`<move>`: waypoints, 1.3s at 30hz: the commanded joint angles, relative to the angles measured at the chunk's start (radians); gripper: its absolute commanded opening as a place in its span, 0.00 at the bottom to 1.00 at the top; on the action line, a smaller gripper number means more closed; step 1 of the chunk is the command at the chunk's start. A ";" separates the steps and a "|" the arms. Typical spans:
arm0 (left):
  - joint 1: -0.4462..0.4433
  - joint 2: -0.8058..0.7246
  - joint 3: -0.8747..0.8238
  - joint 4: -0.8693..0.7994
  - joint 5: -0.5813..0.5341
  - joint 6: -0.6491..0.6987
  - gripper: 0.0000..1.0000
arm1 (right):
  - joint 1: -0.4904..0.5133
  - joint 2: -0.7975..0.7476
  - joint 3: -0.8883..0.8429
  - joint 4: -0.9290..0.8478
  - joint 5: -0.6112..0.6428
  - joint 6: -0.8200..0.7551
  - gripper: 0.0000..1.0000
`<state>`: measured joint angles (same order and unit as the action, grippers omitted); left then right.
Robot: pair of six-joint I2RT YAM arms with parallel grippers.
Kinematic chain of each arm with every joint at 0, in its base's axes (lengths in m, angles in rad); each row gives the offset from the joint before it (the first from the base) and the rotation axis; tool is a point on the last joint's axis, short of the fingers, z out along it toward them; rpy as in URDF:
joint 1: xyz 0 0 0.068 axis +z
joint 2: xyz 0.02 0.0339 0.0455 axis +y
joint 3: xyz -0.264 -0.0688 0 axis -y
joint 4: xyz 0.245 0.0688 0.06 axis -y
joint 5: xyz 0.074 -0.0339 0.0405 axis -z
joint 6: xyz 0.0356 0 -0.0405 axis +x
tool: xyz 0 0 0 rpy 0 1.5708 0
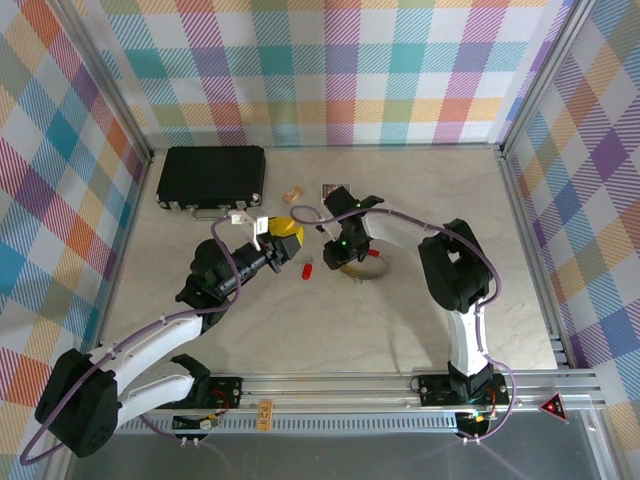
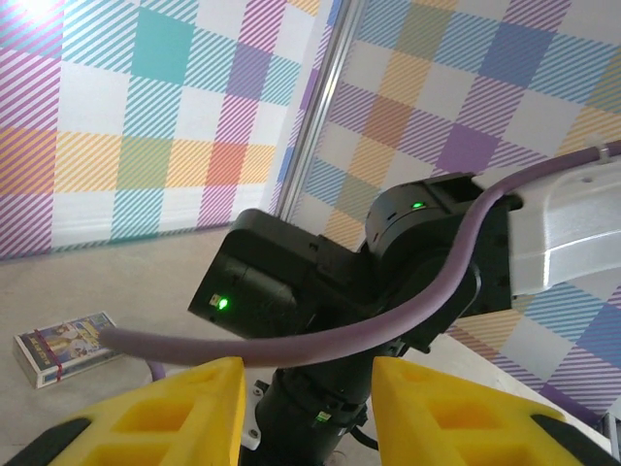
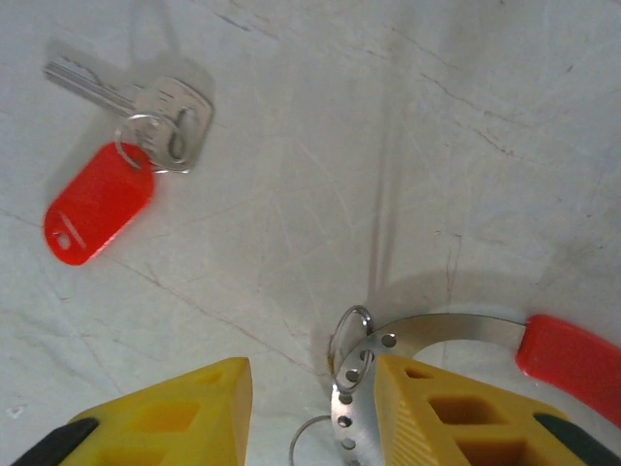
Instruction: Put the keys on the keyring
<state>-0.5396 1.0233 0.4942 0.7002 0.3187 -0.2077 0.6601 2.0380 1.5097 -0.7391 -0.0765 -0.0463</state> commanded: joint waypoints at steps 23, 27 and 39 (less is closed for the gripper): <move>0.013 -0.077 -0.025 -0.031 -0.037 0.039 0.40 | 0.039 0.164 0.271 -0.286 0.114 -0.043 0.30; 0.013 -0.076 -0.025 -0.029 -0.036 0.040 0.40 | 0.041 0.174 0.283 -0.307 0.122 -0.076 0.28; 0.013 -0.081 -0.026 -0.030 -0.036 0.039 0.40 | 0.041 0.139 0.238 -0.247 0.134 -0.091 0.00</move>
<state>-0.5377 0.9596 0.4793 0.6559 0.2932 -0.1852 0.6952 2.1963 1.7683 -1.0092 0.0643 -0.1207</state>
